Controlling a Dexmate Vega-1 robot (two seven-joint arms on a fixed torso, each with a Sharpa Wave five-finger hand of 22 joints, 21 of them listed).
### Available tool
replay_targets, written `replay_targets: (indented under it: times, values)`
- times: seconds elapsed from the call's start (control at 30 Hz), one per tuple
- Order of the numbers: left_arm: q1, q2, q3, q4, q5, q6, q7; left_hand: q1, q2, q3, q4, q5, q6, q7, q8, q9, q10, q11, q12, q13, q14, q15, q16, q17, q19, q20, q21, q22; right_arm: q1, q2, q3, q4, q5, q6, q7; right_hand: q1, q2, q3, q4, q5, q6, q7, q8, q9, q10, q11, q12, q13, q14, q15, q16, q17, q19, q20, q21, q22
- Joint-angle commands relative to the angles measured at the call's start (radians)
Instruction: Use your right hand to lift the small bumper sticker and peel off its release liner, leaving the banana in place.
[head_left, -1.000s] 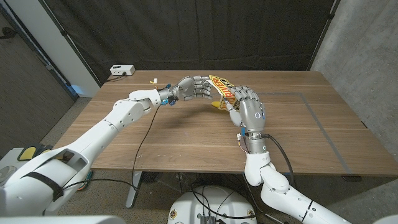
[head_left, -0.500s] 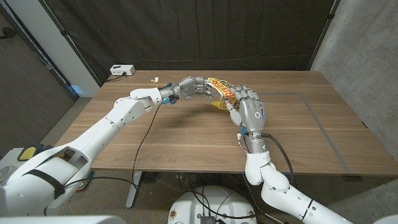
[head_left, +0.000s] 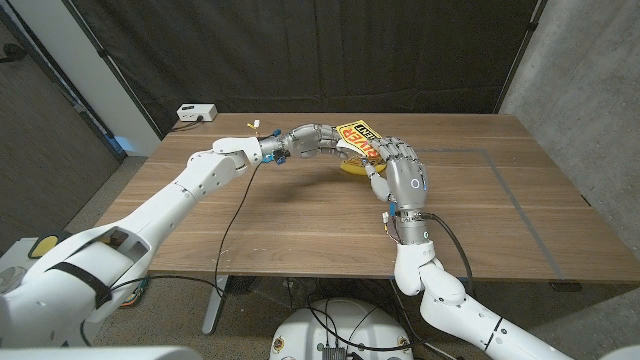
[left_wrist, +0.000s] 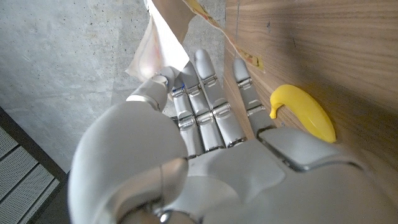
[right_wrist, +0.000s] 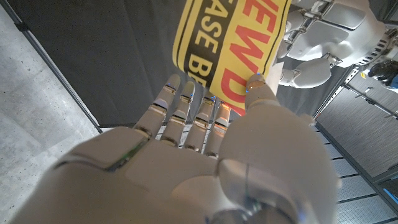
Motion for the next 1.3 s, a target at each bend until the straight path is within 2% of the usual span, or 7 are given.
replay_targets:
  times: [0.03, 0.17, 0.33, 0.53, 0.67, 0.8, 1.3]
  values:
    - [-0.025, -0.021, 0.011, 0.030, 0.000, -0.024, -0.077, -0.003, 0.009, -0.019, 0.007, 0.005, 0.021, 0.008, -0.015, -0.012, 0.010, -0.003, 0.017, 0.017, -0.016, -0.041, 0.018, 0.030, -0.030, 0.005, 0.005, 0.003, 0.006, -0.002, 0.003, 0.007, 0.011, 0.005, 0.006, -0.006, 0.003, -0.006, -0.002, 0.005, 0.004, 0.000, -0.006, 0.003, 0.002, 0.000, -0.006, 0.004, -0.002, -0.144, -0.003, 0.003, -0.004, -0.005, 0.004, 0.004]
    - [-0.014, -0.025, 0.003, 0.015, -0.005, -0.033, -0.066, 0.062, 0.037, -0.021, -0.014, 0.015, 0.049, 0.008, -0.037, -0.035, 0.010, -0.007, 0.048, 0.050, -0.038, -0.038, 0.051, 0.086, -0.052, 0.008, 0.020, 0.004, 0.005, -0.003, 0.005, 0.006, 0.017, 0.009, 0.008, -0.006, 0.003, -0.006, -0.003, 0.006, 0.005, 0.001, -0.007, 0.003, 0.003, 0.002, -0.008, 0.004, -0.001, -0.144, -0.004, 0.002, -0.005, -0.005, 0.004, 0.004]
    - [0.012, -0.021, -0.009, -0.028, 0.003, -0.051, -0.012, 0.099, 0.062, -0.044, -0.006, 0.017, 0.069, 0.027, -0.050, -0.033, -0.002, 0.000, 0.082, 0.095, -0.054, -0.031, 0.099, 0.155, -0.066, -0.003, 0.045, 0.008, -0.004, -0.011, 0.009, -0.018, 0.039, 0.006, 0.051, -0.007, 0.003, -0.007, -0.003, 0.006, 0.005, 0.001, -0.009, 0.003, -0.005, 0.003, -0.013, 0.003, -0.006, -0.137, -0.007, 0.002, -0.006, -0.002, 0.004, 0.004]
    - [0.053, -0.005, -0.030, -0.089, 0.013, -0.066, 0.085, 0.097, 0.112, -0.091, 0.016, 0.029, 0.031, 0.023, -0.047, 0.039, -0.048, 0.019, 0.139, 0.192, -0.101, -0.017, 0.166, 0.264, -0.122, -0.013, 0.081, 0.020, -0.032, -0.050, 0.038, -0.103, 0.120, 0.000, 0.201, -0.070, -0.014, -0.034, 0.024, 0.005, -0.086, 0.020, -0.056, 0.004, -0.092, 0.018, -0.058, 0.003, -0.028, -0.101, -0.029, 0.001, -0.033, 0.032, -0.003, 0.003]
    - [0.071, 0.009, -0.036, -0.126, 0.020, -0.056, 0.142, 0.100, 0.140, -0.122, 0.021, 0.063, -0.010, 0.027, -0.019, 0.133, -0.110, 0.030, 0.199, 0.306, -0.186, 0.006, 0.214, 0.371, -0.150, -0.015, 0.131, 0.029, -0.051, -0.089, 0.066, -0.161, 0.196, 0.009, 0.321, -0.130, -0.030, -0.063, 0.045, 0.005, -0.173, 0.041, -0.087, 0.007, -0.169, 0.040, -0.094, 0.006, -0.077, -0.062, -0.054, 0.005, -0.070, 0.055, -0.015, 0.004]
    - [0.076, 0.028, -0.033, -0.153, 0.037, -0.048, 0.175, 0.094, 0.155, -0.118, 0.034, 0.094, -0.036, 0.027, 0.002, 0.183, -0.140, 0.029, 0.229, 0.363, -0.212, 0.007, 0.207, 0.395, -0.170, -0.016, 0.152, 0.030, -0.063, -0.125, 0.097, -0.197, 0.280, 0.047, 0.413, -0.184, -0.053, -0.093, 0.063, 0.011, -0.235, 0.051, -0.096, 0.008, -0.221, 0.047, -0.111, 0.009, -0.118, -0.035, -0.075, 0.008, -0.107, 0.074, -0.029, 0.004]
    - [0.098, 0.080, -0.024, -0.246, 0.130, -0.040, 0.328, 0.076, 0.141, -0.097, 0.053, 0.206, -0.042, 0.030, 0.102, 0.299, -0.142, 0.017, 0.243, 0.418, -0.210, 0.007, 0.168, 0.411, -0.167, -0.044, 0.211, 0.024, -0.086, -0.125, 0.192, -0.151, 0.533, 0.290, 0.468, -0.318, -0.090, -0.162, 0.121, 0.022, -0.249, 0.082, -0.079, 0.009, -0.250, 0.077, -0.110, 0.011, -0.146, 0.008, -0.090, 0.020, -0.163, 0.108, -0.051, 0.006]
